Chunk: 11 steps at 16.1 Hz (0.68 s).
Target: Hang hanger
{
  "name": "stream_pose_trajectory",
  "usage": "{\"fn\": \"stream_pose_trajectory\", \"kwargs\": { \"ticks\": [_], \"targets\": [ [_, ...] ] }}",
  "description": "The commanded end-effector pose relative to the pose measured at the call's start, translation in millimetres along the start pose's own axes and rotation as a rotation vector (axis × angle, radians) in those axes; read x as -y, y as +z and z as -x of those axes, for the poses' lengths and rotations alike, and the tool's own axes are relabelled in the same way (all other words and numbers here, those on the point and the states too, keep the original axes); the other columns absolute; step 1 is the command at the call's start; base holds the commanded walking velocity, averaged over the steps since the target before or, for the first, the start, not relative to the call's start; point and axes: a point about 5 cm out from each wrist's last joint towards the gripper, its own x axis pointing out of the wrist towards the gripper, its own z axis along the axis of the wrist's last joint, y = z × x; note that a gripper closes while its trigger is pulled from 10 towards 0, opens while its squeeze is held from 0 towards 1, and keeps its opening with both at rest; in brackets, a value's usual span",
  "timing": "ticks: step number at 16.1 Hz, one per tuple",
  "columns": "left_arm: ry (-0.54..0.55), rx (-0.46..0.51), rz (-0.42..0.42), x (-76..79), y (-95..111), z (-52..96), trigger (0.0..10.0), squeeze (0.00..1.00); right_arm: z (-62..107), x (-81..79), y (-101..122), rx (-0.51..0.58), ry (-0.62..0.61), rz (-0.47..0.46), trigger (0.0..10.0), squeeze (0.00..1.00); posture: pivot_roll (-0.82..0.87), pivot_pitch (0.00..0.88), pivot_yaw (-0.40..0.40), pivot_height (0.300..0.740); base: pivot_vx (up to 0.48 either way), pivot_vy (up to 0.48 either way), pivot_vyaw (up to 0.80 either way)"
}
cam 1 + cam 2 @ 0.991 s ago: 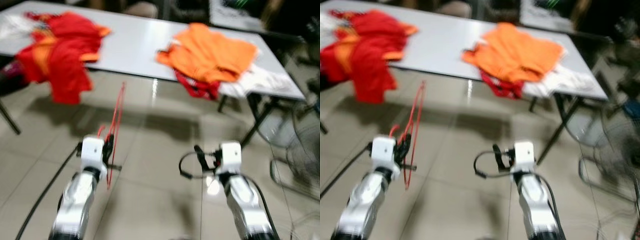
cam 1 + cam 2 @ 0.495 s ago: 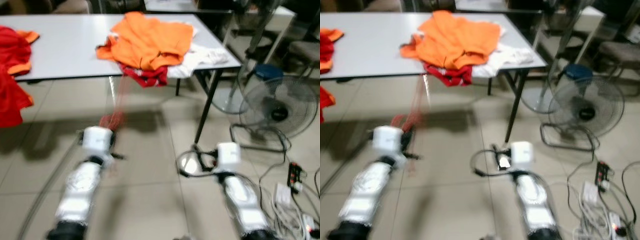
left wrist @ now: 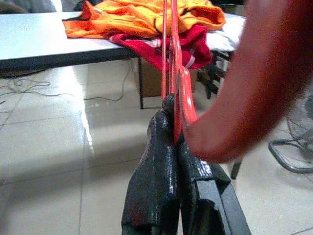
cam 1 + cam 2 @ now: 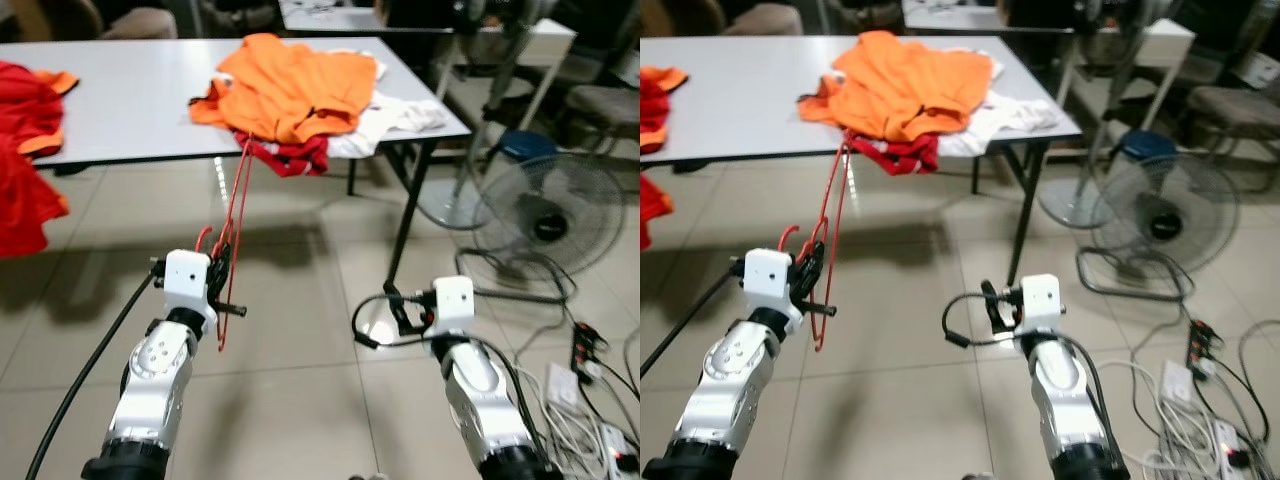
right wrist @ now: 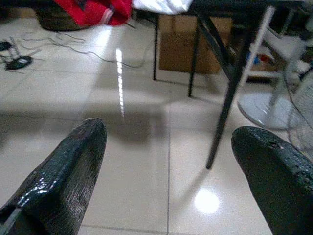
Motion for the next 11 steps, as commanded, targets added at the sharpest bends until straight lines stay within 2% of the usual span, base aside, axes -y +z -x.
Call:
{"fn": "stream_pose_trajectory", "kwargs": {
  "ticks": [1, 4, 7, 8, 9, 11],
  "targets": [
    [-0.005, 0.014, -0.001, 0.2, 5, -5.2, 10.0, 0.0, -1.7, 0.9, 0, 0.004, -0.007, -0.005, 10.0, 0.0, 0.05, 0.0, -0.026, 0.74, 0.0, 0.0, 0.0],
    [-0.008, 0.025, -0.031, -1.1, 10, -9.1, 10.0, 0.0, -6.3, 0.5, 2, 0.0, -0.027, 0.011, 10.0, 0.0, 0.05, 0.0, -0.018, 0.74, 0.0, 0.0, 0.0],
    [-0.017, 0.084, -0.058, 2.5, 20, -12.9, 10.0, 0.0, -7.2, -0.1, 6, 0.031, -0.019, 0.053, 10.0, 0.0, 0.03, 0.0, -0.014, 0.74, 0.0, 0.0, 0.0],
    [-0.014, 0.152, -0.041, 8.0, 32, -15.6, 10.0, 0.0, -7.3, 2.9, 24, 0.135, -0.052, 0.106, 10.0, 0.0, 0.02, 0.0, -0.012, 0.74, 0.398, 0.0, 0.0],
    [-0.013, 0.171, -0.035, 10.7, 37, -17.5, 10.0, 0.0, -8.2, 4.0, 37, 0.202, -0.057, 0.152, 10.0, 0.0, 0.01, 0.0, -0.011, 0.74, 0.398, 0.27, 0.0],
    [-0.016, 0.184, -0.027, 14.3, 40, -19.2, 10.0, 0.0, -10.9, 7.9, 56, 0.275, -0.08, 0.182, 10.0, 0.0, 0.0, 0.0, -0.007, 0.74, 0.398, 0.268, 0.0]
  ]
}}
